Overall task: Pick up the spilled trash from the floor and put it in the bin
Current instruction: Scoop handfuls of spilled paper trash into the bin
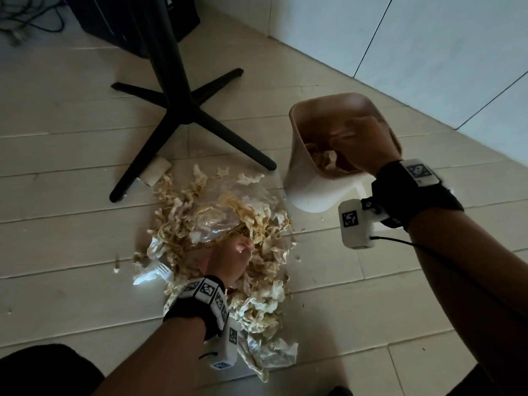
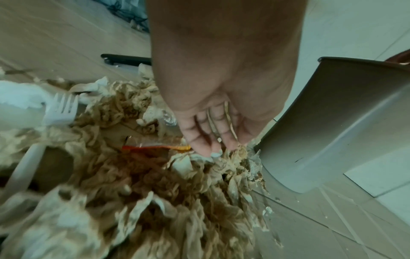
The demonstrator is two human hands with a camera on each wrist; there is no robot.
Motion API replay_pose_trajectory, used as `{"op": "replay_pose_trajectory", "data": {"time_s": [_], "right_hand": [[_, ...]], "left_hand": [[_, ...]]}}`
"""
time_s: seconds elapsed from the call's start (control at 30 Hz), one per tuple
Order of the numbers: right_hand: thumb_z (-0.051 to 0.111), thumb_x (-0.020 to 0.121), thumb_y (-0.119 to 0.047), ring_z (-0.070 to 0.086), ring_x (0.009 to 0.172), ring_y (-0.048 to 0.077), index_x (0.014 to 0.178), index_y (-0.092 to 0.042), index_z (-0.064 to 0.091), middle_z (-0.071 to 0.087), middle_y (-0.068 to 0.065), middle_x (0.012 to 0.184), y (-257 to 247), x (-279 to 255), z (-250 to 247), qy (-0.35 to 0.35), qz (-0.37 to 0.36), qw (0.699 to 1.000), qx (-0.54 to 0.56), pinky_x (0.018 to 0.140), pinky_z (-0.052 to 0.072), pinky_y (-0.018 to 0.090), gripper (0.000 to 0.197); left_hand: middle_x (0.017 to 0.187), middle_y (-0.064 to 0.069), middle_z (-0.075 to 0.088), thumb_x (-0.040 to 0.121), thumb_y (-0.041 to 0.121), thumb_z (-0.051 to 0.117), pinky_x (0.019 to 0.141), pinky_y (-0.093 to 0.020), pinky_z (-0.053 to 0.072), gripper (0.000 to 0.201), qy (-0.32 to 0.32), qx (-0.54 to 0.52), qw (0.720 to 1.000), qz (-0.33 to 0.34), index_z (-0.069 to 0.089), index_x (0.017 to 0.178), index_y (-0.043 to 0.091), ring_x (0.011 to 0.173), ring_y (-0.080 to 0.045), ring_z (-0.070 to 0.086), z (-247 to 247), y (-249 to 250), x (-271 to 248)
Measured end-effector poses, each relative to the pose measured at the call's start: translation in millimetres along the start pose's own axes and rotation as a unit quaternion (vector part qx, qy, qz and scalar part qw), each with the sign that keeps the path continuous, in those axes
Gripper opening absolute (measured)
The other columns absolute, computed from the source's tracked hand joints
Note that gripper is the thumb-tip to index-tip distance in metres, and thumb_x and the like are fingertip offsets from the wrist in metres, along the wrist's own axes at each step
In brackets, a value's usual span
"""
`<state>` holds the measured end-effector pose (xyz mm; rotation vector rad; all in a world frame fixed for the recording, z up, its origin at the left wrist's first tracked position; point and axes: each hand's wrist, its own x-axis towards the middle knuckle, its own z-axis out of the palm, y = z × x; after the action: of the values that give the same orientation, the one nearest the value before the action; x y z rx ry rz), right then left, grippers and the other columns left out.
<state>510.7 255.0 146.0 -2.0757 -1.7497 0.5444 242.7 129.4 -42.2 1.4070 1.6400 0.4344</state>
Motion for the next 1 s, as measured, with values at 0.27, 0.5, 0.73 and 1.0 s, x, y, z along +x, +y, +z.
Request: {"op": "replay_pose_trajectory", "data": {"time_s": [0.27,0.5,0.73,1.0], "right_hand": [[0.058,0.094,-0.025,0.062,0.112,0.023,0.122,-0.018,0.068,0.067,0.006,0.123,-14,-19,22,-0.010,-0.018,0.998,0.060,0.092,0.043,0.025,0.031],[0.057,0.095,-0.024,0.061,0.103,0.014,0.122,-0.021,0.064,0.064,0.001,0.120,-14,-40,38,0.082,-0.081,0.989,0.098,0.090,0.051,0.029,0.028],[0.058,0.095,-0.019,0.063,0.099,0.015,0.118,-0.019,0.066,0.063,0.001,0.114,-17,-63,51,0.097,-0.161,0.974,0.125,0.087,0.056,0.037,0.024],[0.058,0.095,-0.015,0.064,0.089,0.013,0.111,-0.017,0.069,0.066,-0.001,0.106,-28,-71,63,0.081,-0.146,0.972,0.163,0.082,0.057,0.035,0.020]], "left_hand": [[0.128,-0.002,0.058,0.084,0.025,0.062,0.095,-0.042,0.046,0.031,0.109,0.271,0.943,0.159,0.063,0.115,0.029,0.120,-0.028,0.047,-21,36,43],[0.162,0.011,-0.013,0.080,0.046,0.069,0.112,-0.071,0.015,0.094,-0.121,0.427,0.895,0.052,0.004,0.146,0.058,0.149,-0.040,-0.009,-2,31,74],[0.151,0.000,0.031,0.085,0.008,0.064,0.097,-0.043,0.049,0.062,-0.092,0.444,0.887,0.082,0.046,0.136,0.038,0.134,-0.033,0.037,14,-7,57],[0.104,-0.005,0.056,0.080,0.013,0.063,0.074,-0.035,0.047,0.037,-0.025,0.296,0.947,0.123,0.057,0.114,0.025,0.097,-0.032,0.058,-13,9,50]]}}
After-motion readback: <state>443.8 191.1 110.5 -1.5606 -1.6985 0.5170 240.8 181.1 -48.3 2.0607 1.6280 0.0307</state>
